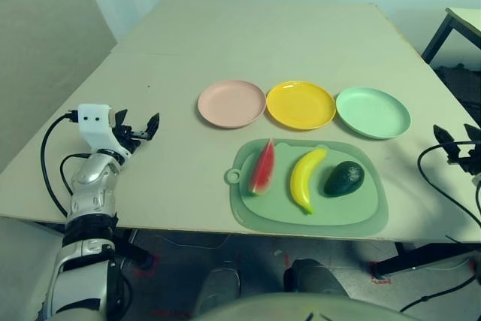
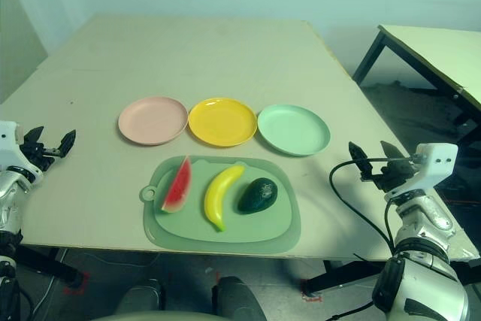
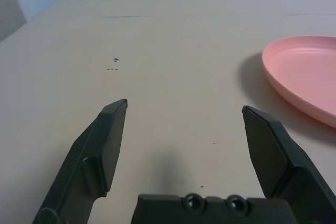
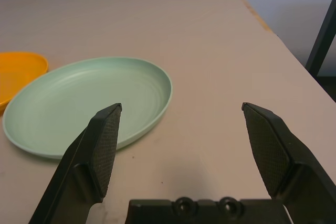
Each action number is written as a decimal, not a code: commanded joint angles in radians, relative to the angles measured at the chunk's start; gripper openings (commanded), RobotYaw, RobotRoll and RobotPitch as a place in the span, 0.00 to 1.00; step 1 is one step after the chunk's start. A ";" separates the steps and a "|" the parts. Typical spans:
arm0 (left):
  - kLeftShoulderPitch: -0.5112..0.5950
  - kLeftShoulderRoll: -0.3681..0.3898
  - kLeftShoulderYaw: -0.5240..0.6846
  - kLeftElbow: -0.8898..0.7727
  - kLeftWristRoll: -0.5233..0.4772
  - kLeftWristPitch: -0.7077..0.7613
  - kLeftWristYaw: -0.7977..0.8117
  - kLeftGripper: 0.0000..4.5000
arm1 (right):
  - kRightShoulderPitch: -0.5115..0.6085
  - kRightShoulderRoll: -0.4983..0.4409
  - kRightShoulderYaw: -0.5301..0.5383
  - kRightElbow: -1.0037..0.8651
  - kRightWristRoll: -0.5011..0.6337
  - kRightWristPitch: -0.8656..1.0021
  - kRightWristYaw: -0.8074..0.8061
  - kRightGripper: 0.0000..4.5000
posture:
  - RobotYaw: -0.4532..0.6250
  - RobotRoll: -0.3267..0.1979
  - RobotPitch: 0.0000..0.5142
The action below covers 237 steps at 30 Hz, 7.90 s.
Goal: Place the fruits into color-matched plates.
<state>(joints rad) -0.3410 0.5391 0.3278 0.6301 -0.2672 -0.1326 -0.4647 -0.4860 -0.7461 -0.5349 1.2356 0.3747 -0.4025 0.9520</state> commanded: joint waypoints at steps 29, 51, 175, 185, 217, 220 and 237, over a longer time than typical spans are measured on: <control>0.136 0.284 -0.113 -0.288 -0.282 0.136 -1.072 0.99 | -0.047 -0.128 0.136 -0.222 -0.102 0.053 -0.039 1.00 | 0.27 0.62 0.06; 0.221 0.250 -0.222 -0.378 -0.194 0.006 -1.103 0.99 | -0.490 -0.265 1.119 -1.168 -0.371 0.323 0.662 1.00 | 0.30 0.62 0.08; 0.178 0.265 -0.233 -0.259 -0.139 -0.109 -1.119 1.00 | -0.358 -0.182 1.213 -1.793 -0.360 1.426 0.458 0.99 | 0.29 0.62 0.09; 0.183 0.277 -0.227 -0.244 -0.138 -0.119 -1.126 1.00 | -0.313 -0.169 1.269 -1.804 -0.358 1.447 0.403 0.99 | 0.29 0.62 0.09; 0.186 0.297 -0.223 -0.261 -0.146 -0.115 -1.122 1.00 | -0.314 -0.080 1.382 -1.657 -0.424 1.333 0.344 0.94 | 0.30 0.62 0.08; 0.187 0.296 -0.222 -0.261 -0.147 -0.117 -1.122 1.00 | -0.311 -0.074 1.380 -1.666 -0.414 1.345 0.347 0.77 | 0.30 0.62 0.07; 0.184 0.284 -0.223 -0.228 -0.127 -0.104 -1.068 1.00 | -0.391 -0.171 1.305 -1.524 -0.422 1.199 0.459 0.68 | 0.30 0.62 0.07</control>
<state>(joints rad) -0.1544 0.8245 0.1022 0.3962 -0.3995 -0.2432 -1.5414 -0.8548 -0.9087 0.7983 -0.3240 -0.0395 0.8397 1.3910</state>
